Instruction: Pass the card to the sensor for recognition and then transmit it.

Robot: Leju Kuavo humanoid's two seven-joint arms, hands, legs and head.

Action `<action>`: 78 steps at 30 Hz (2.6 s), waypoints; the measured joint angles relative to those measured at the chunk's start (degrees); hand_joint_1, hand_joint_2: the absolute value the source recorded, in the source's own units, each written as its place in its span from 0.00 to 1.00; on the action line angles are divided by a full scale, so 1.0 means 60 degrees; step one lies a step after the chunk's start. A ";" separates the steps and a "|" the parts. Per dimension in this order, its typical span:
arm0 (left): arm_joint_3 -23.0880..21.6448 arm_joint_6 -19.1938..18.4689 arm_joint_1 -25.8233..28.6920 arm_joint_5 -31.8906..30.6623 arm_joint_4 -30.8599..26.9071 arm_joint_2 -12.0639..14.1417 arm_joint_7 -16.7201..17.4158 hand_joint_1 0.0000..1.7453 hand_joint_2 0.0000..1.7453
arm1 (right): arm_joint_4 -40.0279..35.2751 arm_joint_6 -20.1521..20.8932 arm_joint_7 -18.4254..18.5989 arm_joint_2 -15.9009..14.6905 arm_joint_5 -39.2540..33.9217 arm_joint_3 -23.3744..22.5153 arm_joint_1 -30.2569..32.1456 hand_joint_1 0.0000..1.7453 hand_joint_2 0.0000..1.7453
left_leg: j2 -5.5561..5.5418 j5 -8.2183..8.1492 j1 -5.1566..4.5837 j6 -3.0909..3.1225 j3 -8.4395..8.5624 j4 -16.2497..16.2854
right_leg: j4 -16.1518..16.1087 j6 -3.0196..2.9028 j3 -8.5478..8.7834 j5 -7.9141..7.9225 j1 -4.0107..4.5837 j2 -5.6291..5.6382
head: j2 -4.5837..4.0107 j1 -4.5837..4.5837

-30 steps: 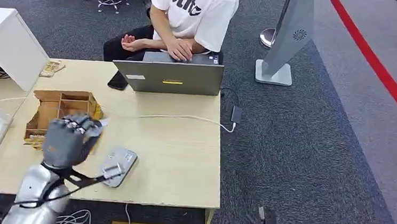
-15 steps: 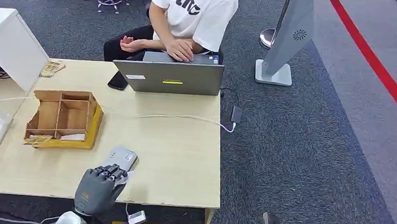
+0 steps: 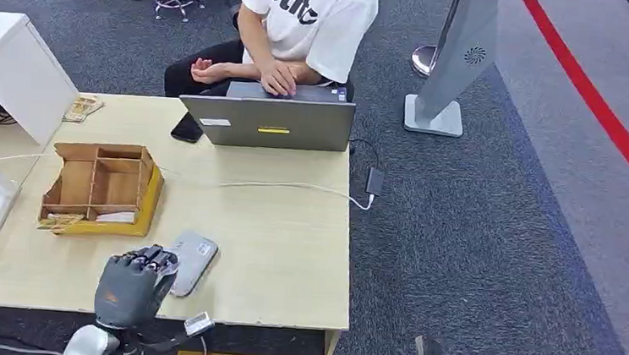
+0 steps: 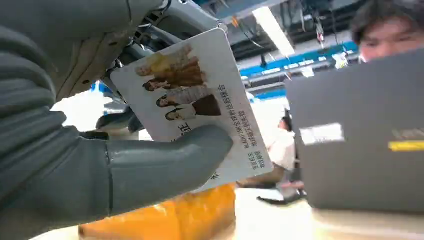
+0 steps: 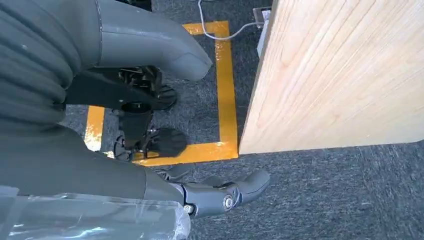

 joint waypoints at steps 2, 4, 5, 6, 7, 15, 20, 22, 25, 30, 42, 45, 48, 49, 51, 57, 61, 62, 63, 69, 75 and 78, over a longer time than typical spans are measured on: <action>0.0551 0.0000 -0.0164 -0.0022 -0.0314 -0.0103 -0.0234 1.00 1.00 | 0.0000 0.0011 0.0025 0.0000 0.0015 0.0015 -0.0009 0.00 1.00 | -0.0002 0.0001 -0.0001 0.0001 -0.0001 0.0000 | 0.0000 0.0000 0.0002 0.0000 -0.0001 -0.0006 | 0.0000 0.0000; 0.1499 0.0000 -0.0785 0.0073 -0.0573 -0.0103 -0.0635 1.00 1.00 | 0.0000 0.0051 0.0117 0.0000 0.0102 0.0164 -0.0048 0.00 1.00 | -0.0007 0.0011 0.0001 -0.0007 0.0000 0.0000 | 0.0004 -0.0008 0.0003 0.0006 0.0000 -0.0012 | 0.0000 0.0000; 0.1612 0.0000 -0.0847 0.0080 -0.0573 -0.0103 -0.0690 1.00 1.00 | 0.0000 0.0051 0.0120 0.0000 0.0117 0.0204 -0.0052 0.00 1.00 | -0.0004 0.0011 0.0001 -0.0007 0.0002 -0.0001 | 0.0004 -0.0010 0.0003 0.0007 0.0000 -0.0010 | 0.0000 0.0000; 0.1706 0.0000 -0.0890 0.0088 -0.0573 -0.0103 -0.0693 1.00 1.00 | 0.0000 0.0055 0.0120 0.0000 0.0124 0.0219 -0.0054 0.00 1.00 | -0.0004 0.0011 0.0001 -0.0007 0.0002 0.0000 | 0.0004 -0.0010 0.0003 0.0008 0.0001 -0.0009 | 0.0000 -0.0004; 0.1794 0.0000 -0.0937 0.0087 -0.0573 -0.0103 -0.0704 1.00 1.00 | 0.0000 0.0054 0.0124 0.0000 0.0124 0.0222 -0.0054 0.00 1.00 | -0.0006 0.0012 0.0001 -0.0008 0.0002 0.0000 | 0.0004 -0.0010 0.0002 0.0008 0.0001 -0.0011 | 0.0000 0.0003; 0.2125 0.0000 -0.1310 -0.0015 -0.0439 -0.0085 -0.0432 1.00 1.00 | 0.0004 0.0127 0.0124 0.0000 0.0153 0.0277 -0.0094 0.00 1.00 | -0.0013 0.0013 0.0000 -0.0010 0.0000 0.0000 | 0.0003 -0.0010 0.0003 0.0008 0.0000 -0.0016 | 0.0000 0.0000; 0.2125 -0.0004 -0.1471 -0.0021 0.0053 0.0057 0.0062 1.00 1.00 | 0.0000 0.0168 0.0153 0.0000 0.0164 0.0306 -0.0096 0.00 1.00 | -0.0013 0.0013 0.0000 -0.0010 0.0001 0.0000 | 0.0003 -0.0010 0.0002 0.0008 0.0000 -0.0016 | 0.0000 0.0004; 0.2125 -0.0004 -0.1557 -0.0098 0.0369 0.0112 0.0282 1.00 1.00 | 0.0000 0.0167 0.0167 0.0000 0.0197 0.0346 -0.0105 0.00 1.00 | -0.0011 0.0013 0.0001 -0.0010 0.0004 0.0000 | 0.0003 -0.0010 0.0002 0.0008 0.0000 -0.0014 | 0.0000 -0.0004; 0.2074 -0.0004 -0.1808 -0.0208 0.1133 0.0272 0.0538 1.00 1.00 | 0.0000 0.0164 0.0211 0.0000 0.0244 0.0375 -0.0118 0.00 1.00 | -0.0013 0.0015 0.0002 -0.0012 0.0003 -0.0001 | 0.0004 -0.0010 0.0002 0.0008 0.0001 -0.0016 | 0.0000 0.0000; 0.1935 -0.0003 -0.2095 -0.0419 0.2274 0.0421 0.0697 1.00 1.00 | 0.0000 0.0182 0.0280 0.0003 0.0390 0.0437 -0.0149 0.00 1.00 | -0.0012 0.0015 0.0001 -0.0012 0.0003 0.0000 | 0.0004 -0.0011 0.0003 0.0008 0.0001 -0.0015 | 0.0000 0.0000; 0.1010 0.0004 -0.2214 -0.0215 0.3434 0.0651 0.1023 1.00 1.00 | 0.0004 0.0178 0.0280 0.0025 0.0416 0.0463 -0.0178 0.00 1.00 | -0.0017 0.0014 0.0001 -0.0011 -0.0001 0.0000 | 0.0003 -0.0010 0.0002 0.0008 0.0000 -0.0017 | 0.0000 0.0000; 0.0996 0.0004 -0.2087 -0.0226 0.3118 0.0647 0.0997 1.00 1.00 | 0.0004 0.0178 0.0266 0.0025 0.0375 0.0470 -0.0175 0.00 1.00 | -0.0017 0.0014 0.0001 -0.0011 0.0000 0.0000 | 0.0003 -0.0010 0.0002 0.0008 0.0001 -0.0017 | 0.0000 0.0000; 0.1007 0.0007 -0.1891 -0.0321 0.2526 0.0589 0.0749 1.00 1.00 | 0.0004 0.0149 0.0262 0.0025 0.0317 0.0481 -0.0172 0.00 1.00 | -0.0015 0.0014 0.0001 -0.0012 0.0001 0.0000 | 0.0003 -0.0010 0.0002 0.0008 0.0001 -0.0016 | 0.0000 0.0000; 0.1072 0.0011 -0.1819 -0.0346 0.2162 0.0531 0.0510 1.00 1.00 | 0.0004 0.0146 0.0262 0.0025 0.0292 0.0481 -0.0165 0.00 1.00 | -0.0016 0.0014 0.0001 -0.0012 0.0000 0.0000 | 0.0003 -0.0010 0.0002 0.0008 0.0001 -0.0016 | 0.0000 0.0000; 0.1291 0.0018 -0.1722 -0.0357 0.1499 0.0395 0.0233 1.00 1.00 | 0.0004 0.0120 0.0262 0.0026 0.0263 0.0484 -0.0163 0.00 1.00 | -0.0017 0.0015 0.0001 -0.0012 0.0000 0.0000 | 0.0003 -0.0010 0.0002 0.0008 0.0001 -0.0018 | 0.0000 0.0000; 0.2618 0.0022 -0.1859 0.0350 -0.0330 -0.0322 -0.1576 1.00 1.00 | 0.0004 0.0109 0.0251 0.0025 0.0233 0.0495 -0.0149 0.00 1.00 | -0.0017 0.0015 0.0001 -0.0011 0.0001 0.0002 | 0.0003 -0.0009 0.0003 0.0010 0.0001 -0.0018 | 0.0000 0.0000; 0.3244 0.0022 -0.2105 0.0408 -0.0959 -0.0497 -0.1750 1.00 1.00 | 0.0004 0.0109 0.0255 0.0025 0.0233 0.0499 -0.0150 0.00 1.00 | -0.0016 0.0016 0.0002 -0.0013 0.0002 0.0002 | 0.0004 -0.0005 0.0003 0.0013 0.0001 -0.0017 | 0.0000 0.0000; 0.3353 0.0022 -0.2140 0.0426 -0.1054 -0.0537 -0.1750 1.00 1.00 | 0.0004 0.0109 0.0255 0.0025 0.0233 0.0499 -0.0151 0.00 1.00 | -0.0017 0.0018 0.0002 -0.0015 0.0003 0.0001 | 0.0004 -0.0005 0.0003 0.0013 0.0001 -0.0017 | 0.0000 0.0000; 0.3425 0.0022 -0.2157 0.0430 -0.1141 -0.0566 -0.1750 1.00 1.00 | 0.0004 0.0109 0.0255 0.0025 0.0233 0.0499 -0.0151 0.00 1.00 | -0.0018 0.0020 0.0003 -0.0017 0.0002 0.0001 | 0.0005 -0.0005 0.0003 0.0013 0.0001 -0.0019 | 0.0000 0.0000; 0.3604 0.0022 -0.2417 -0.0119 -0.1313 -0.0523 -0.1202 1.00 1.00 | 0.0004 0.0120 0.0317 0.0025 0.0255 0.0525 -0.0161 0.00 1.00 | -0.0022 0.0027 0.0003 -0.0018 -0.0001 0.0002 | 0.0004 -0.0001 -0.0002 0.0016 0.0002 -0.0021 | 0.0000 0.0007; 0.2487 -0.0667 -0.5262 0.0019 0.1978 0.1359 0.1437 1.00 1.00 | 0.0004 0.0204 0.0660 0.0036 0.0449 0.0845 -0.0384 0.00 1.00 | -0.0030 0.0096 0.0014 -0.0054 -0.0027 0.0001 | 0.0005 -0.0046 -0.0034 0.0084 0.0015 -0.0031 | 0.0000 0.0000; 0.1811 -0.0678 -0.6678 -0.0295 0.3651 0.1879 0.1923 1.00 1.00 | 0.0004 0.0091 0.0823 0.0058 0.0580 0.1035 -0.0506 0.00 1.00 | -0.0023 0.0124 0.0015 -0.0048 -0.0035 0.0001 | 0.0006 -0.0040 -0.0041 0.0111 0.0017 -0.0026 | 0.0000 0.0000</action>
